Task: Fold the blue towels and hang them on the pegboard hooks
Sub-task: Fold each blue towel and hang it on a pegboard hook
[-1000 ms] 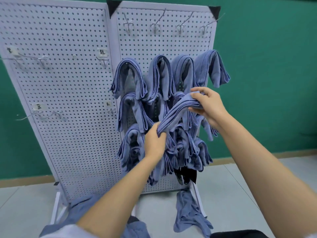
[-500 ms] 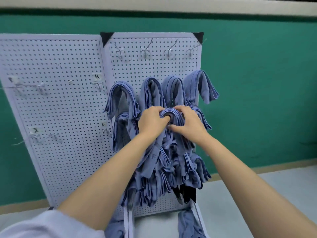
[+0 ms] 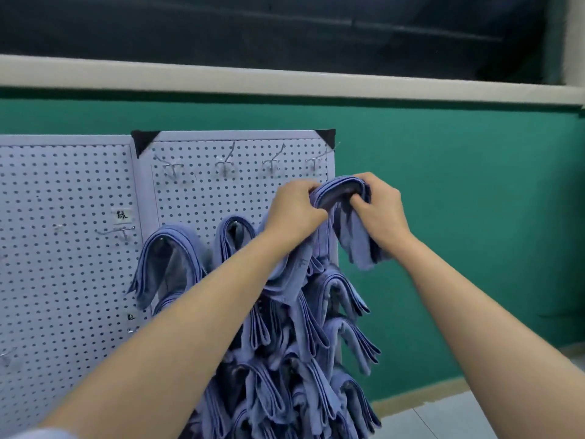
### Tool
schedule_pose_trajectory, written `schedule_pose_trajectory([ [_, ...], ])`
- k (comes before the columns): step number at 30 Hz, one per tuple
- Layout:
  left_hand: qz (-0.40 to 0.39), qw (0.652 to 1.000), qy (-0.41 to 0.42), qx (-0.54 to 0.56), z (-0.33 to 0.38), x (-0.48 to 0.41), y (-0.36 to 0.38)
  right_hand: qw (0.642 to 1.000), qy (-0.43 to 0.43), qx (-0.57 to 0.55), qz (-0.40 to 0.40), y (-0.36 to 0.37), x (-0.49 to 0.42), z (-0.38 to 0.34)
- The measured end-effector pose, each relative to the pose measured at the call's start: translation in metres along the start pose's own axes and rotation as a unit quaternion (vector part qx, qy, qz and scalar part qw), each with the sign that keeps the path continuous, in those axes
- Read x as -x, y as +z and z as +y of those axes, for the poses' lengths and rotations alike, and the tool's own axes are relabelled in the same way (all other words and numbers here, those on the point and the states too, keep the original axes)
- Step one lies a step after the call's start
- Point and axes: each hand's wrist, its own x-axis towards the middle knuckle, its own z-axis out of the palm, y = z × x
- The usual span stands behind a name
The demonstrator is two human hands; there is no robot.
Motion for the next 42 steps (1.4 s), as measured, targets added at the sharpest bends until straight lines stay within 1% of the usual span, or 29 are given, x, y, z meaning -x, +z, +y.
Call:
schedule_pose_trajectory([
  [2,-0.001,1.000,0.027,-0.011,0.010,-0.028,-0.005,1.000,-0.011,0.001,0.026,-0.008,-0.027,0.000],
  [6,0.066,0.996,0.063,-0.026,0.021,-0.085,-0.011,0.998,-0.021,0.005,0.067,-0.015,-0.074,-0.003],
  [10,0.105,0.991,0.064,-0.052,0.023,-0.128,-0.005,0.994,-0.032,0.034,0.100,-0.013,-0.111,-0.002],
  [13,0.126,0.989,0.049,-0.051,0.020,-0.151,0.005,0.993,-0.019,0.053,0.102,-0.008,-0.130,0.000],
  [17,0.120,0.992,0.016,-0.037,0.009,-0.164,0.027,0.996,0.015,0.064,0.067,0.007,-0.146,0.015],
  [21,0.121,0.993,-0.002,-0.019,-0.020,-0.150,0.049,0.994,0.023,0.107,-0.023,0.027,-0.140,0.042],
  [24,0.122,0.992,0.036,0.005,-0.033,-0.127,0.054,0.990,-0.004,0.115,-0.085,0.041,-0.120,0.058],
  [26,0.120,0.991,0.053,0.014,-0.034,-0.117,0.051,0.993,-0.012,0.087,-0.084,0.044,-0.108,0.064],
  [28,0.111,0.992,0.054,0.017,-0.035,-0.108,0.047,0.993,-0.011,0.079,-0.088,0.044,-0.103,0.064],
  [30,0.084,0.995,0.039,0.028,-0.037,-0.098,0.041,0.992,-0.006,0.084,-0.091,0.042,-0.101,0.063],
  [32,0.053,0.998,0.018,0.036,-0.044,-0.087,0.034,0.997,-0.015,0.062,-0.050,0.040,-0.094,0.060],
  [34,0.028,0.999,-0.016,0.031,-0.054,-0.075,0.027,0.997,-0.058,0.042,0.018,0.038,-0.081,0.055],
  [35,0.023,0.999,-0.033,0.035,-0.060,-0.070,0.024,0.995,-0.086,0.042,0.039,0.038,-0.073,0.052],
  [36,0.020,0.998,-0.045,0.042,-0.066,-0.066,0.022,0.992,-0.109,0.045,0.044,0.040,-0.065,0.049],
  [39,0.039,0.993,-0.091,0.067,-0.084,-0.064,0.019,0.988,-0.149,0.045,-0.005,0.051,-0.043,0.038],
  [42,0.031,0.981,-0.142,0.126,-0.091,-0.066,0.012,0.982,-0.167,0.060,-0.065,0.064,-0.031,0.030],
])
